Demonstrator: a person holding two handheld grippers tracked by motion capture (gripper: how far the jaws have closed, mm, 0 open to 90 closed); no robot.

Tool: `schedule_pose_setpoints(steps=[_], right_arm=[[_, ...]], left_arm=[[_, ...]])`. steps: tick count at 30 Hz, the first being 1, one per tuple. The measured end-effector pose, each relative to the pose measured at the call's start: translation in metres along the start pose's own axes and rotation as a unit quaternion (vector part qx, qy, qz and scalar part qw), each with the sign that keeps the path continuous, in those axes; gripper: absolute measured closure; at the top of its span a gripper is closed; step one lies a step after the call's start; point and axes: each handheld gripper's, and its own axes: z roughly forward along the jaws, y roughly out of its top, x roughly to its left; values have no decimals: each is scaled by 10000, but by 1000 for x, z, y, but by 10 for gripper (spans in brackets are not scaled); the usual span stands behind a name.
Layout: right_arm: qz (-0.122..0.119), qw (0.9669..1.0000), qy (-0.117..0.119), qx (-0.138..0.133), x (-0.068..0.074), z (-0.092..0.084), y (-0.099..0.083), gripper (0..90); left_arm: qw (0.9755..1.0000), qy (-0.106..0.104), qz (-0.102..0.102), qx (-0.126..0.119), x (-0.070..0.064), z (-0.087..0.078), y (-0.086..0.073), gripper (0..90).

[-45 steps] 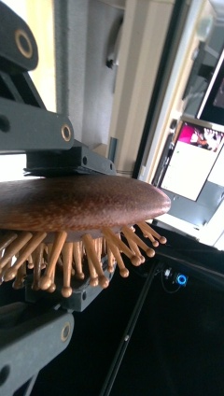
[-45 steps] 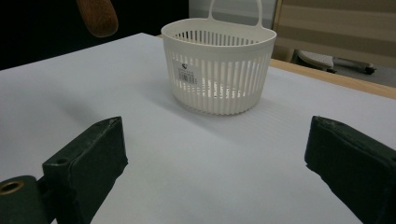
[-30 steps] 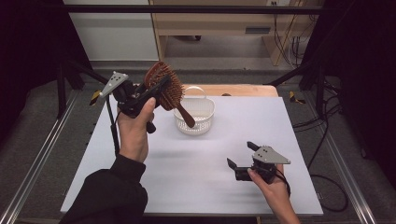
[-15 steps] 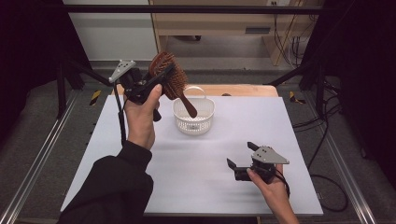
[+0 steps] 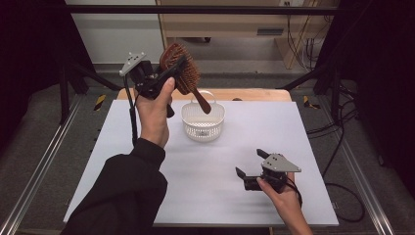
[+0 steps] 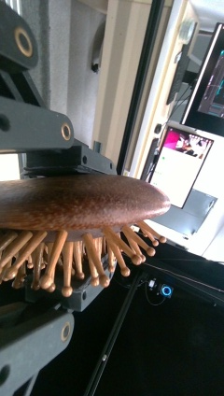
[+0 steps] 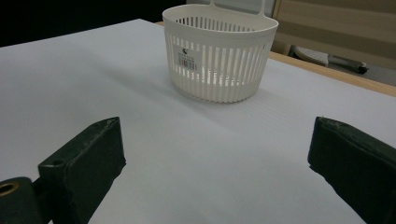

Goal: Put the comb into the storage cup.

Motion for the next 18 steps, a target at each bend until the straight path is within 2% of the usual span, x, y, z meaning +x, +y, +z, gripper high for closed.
schedule_pose_setpoints(steps=[11, 16, 18], right_arm=[[17, 10000, 27, -26, -1, 0, 1, 40], [37, 10000, 16, -34, -2, 0, 1, 40], [27, 10000, 21, -32, -1, 0, 1, 40]], left_arm=[[9999, 75, 94, 61, -2, 11, -3, 515], [9999, -33, 24, 117, 0, 17, -9, 515], [9999, -31, 66, 135, -1, 19, -12, 515]])
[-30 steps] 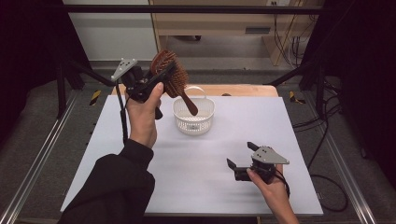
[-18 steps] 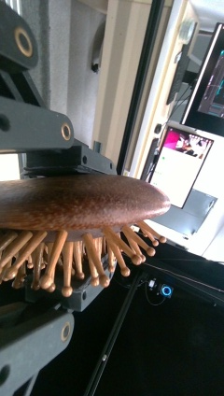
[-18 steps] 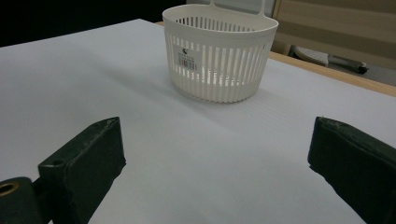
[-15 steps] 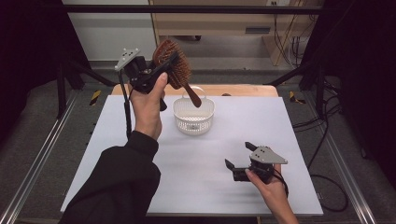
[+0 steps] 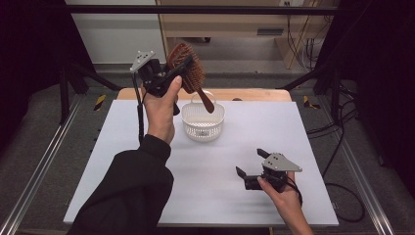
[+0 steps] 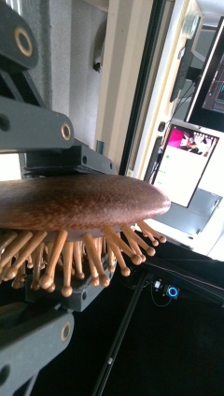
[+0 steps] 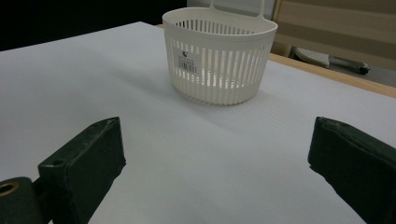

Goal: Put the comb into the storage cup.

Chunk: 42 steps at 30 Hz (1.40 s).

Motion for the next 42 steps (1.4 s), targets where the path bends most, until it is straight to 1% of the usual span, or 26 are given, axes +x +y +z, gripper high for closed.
schedule_pose_setpoints(steps=[4, 15, 19, 24, 29, 32, 37, 40, 42], right_arm=[[-13, 10000, 14, -2, 0, 1, 0, 40], [-17, 10000, 49, -18, 0, 2, 1, 42], [-33, 10000, 66, -2, 1, 2, 1, 42], [-29, 10000, 90, 12, 2, 2, 1, 42], [-6, 10000, 82, 2, 1, 1, 1, 41], [-1, 10000, 92, 6, 1, 2, 0, 42], [-9, 9999, 124, 1, 2, 2, 0, 42], [2, 9999, 119, 2, 2, 1, 0, 42], [1, 9999, 120, -7, 1, 1, 0, 42]], left_arm=[[10000, 8, -26, 0, -1, 3, -4, 515], [9997, 135, 163, 100, -6, 7, -16, 514], [9996, 209, 128, 103, -2, 10, -25, 515], [9994, 295, 100, 159, 5, 17, -33, 514], [9993, 328, 95, 175, 11, 25, -43, 514], [9991, 367, 58, 194, 13, 30, -50, 514], [9988, 396, 104, 280, 14, 37, -59, 513], [9987, 419, 76, 291, 14, 41, -63, 513], [9987, 410, 118, 284, 14, 43, -65, 513]])
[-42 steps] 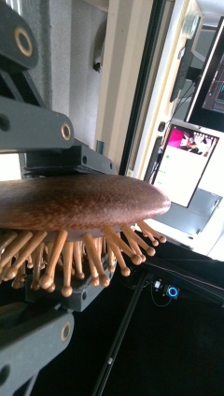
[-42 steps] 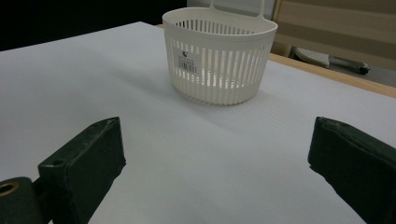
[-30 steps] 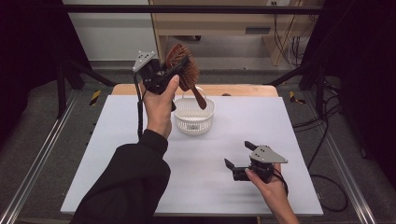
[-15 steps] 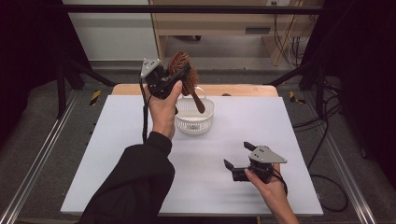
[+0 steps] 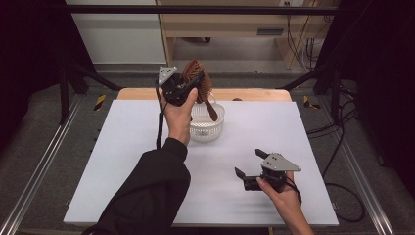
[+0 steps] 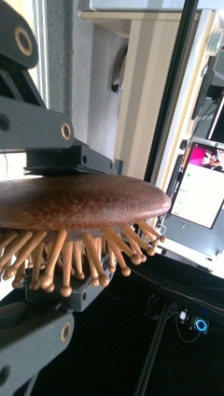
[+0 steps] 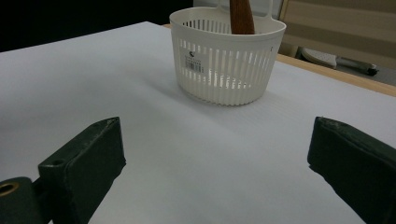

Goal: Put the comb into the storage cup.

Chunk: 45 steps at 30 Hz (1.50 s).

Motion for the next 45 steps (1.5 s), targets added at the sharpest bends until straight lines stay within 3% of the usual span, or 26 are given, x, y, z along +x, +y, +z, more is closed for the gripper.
schedule_pose_setpoints(steps=[9, 45], right_arm=[[-9, 10000, 20, 4, 0, 0, 0, 42], [-27, 10000, 66, 30, 1, 1, 0, 42]], left_arm=[[9998, 40, 146, 98, 0, 7, -10, 513], [9996, 150, 24, 226, 5, 12, -45, 511]])
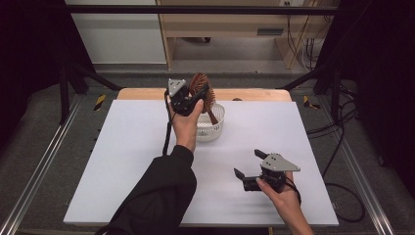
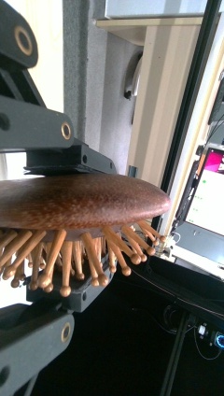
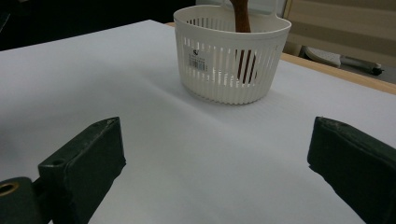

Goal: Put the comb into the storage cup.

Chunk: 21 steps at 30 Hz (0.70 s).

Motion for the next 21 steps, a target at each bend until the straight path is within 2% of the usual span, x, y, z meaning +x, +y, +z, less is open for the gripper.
schedule_pose_setpoints(steps=[6, 10, 21], right_arm=[[-2, 10000, 2, 2, 0, 0, 0, 42], [-5, 10000, 3, 9, 0, 0, 0, 42], [-9, 10000, 19, 9, 0, 0, 0, 42]], left_arm=[[10000, 17, 35, 17, -2, 1, -5, 510], [9998, 48, 166, 56, -2, 2, -8, 510], [9999, 66, 42, 73, 1, 2, -15, 510]])
